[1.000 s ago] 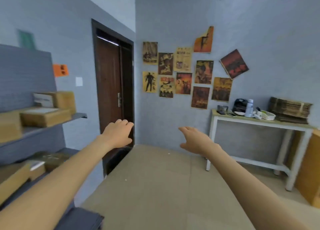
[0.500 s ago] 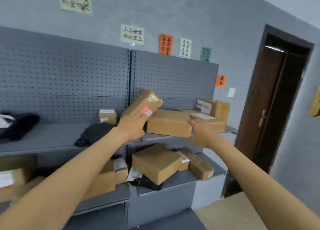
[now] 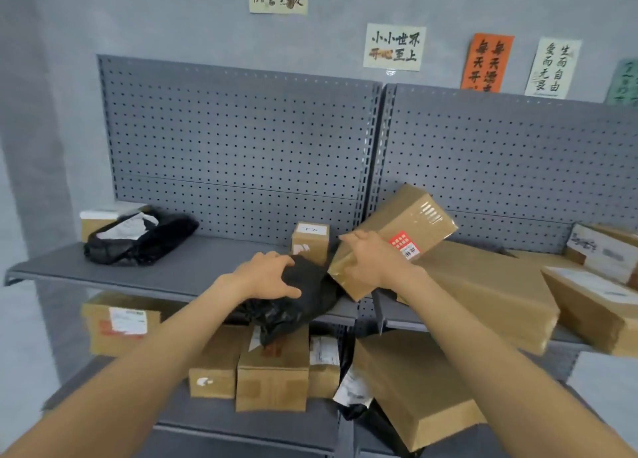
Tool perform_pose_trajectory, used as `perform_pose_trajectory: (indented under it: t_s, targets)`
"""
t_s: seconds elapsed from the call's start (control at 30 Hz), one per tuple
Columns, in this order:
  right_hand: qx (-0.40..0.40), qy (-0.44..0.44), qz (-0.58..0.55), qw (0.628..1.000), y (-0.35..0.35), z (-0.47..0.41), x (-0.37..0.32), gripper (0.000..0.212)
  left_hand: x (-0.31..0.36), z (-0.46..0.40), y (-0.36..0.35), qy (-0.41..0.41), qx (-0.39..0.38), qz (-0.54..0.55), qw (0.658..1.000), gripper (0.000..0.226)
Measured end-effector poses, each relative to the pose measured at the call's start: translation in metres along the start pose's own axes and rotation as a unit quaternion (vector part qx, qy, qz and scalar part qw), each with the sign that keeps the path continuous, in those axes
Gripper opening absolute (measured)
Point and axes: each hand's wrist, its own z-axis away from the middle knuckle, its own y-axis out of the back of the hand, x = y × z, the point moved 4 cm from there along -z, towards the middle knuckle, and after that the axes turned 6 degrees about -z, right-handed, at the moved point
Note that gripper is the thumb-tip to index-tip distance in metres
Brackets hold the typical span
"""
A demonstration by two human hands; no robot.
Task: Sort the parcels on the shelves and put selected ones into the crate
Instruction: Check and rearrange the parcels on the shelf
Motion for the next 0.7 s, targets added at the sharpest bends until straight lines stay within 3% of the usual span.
perform_pose_trajectory:
  t_s: [0.17, 0.27, 0.43, 0.7]
  targets:
    - [-0.054, 0.047, -0.011, 0.997, -0.046, -0.041, -0.020, 0.064, -0.013, -0.003, -0.029, 0.020, -0.065, 0.060, 0.996, 0.103]
    - [-0.071, 0.056, -0.020, 0.996, -0.061, -0.056, -0.027, 0.060, -0.007, -0.006, -0.034, 0.044, -0.100, 0.017, 0.994, 0.127]
    - [-0.118, 0.035, -0.056, 0.991, -0.076, -0.065, -0.030, 0.044, 0.003, -0.013, -0.037, 0.057, -0.075, -0.017, 0.995, 0.099]
    - [-0.083, 0.001, -0.149, 0.985, -0.066, -0.073, -0.030, 0.033, -0.028, -0.020, -0.007, 0.067, -0.031, 0.091, 0.993, 0.082]
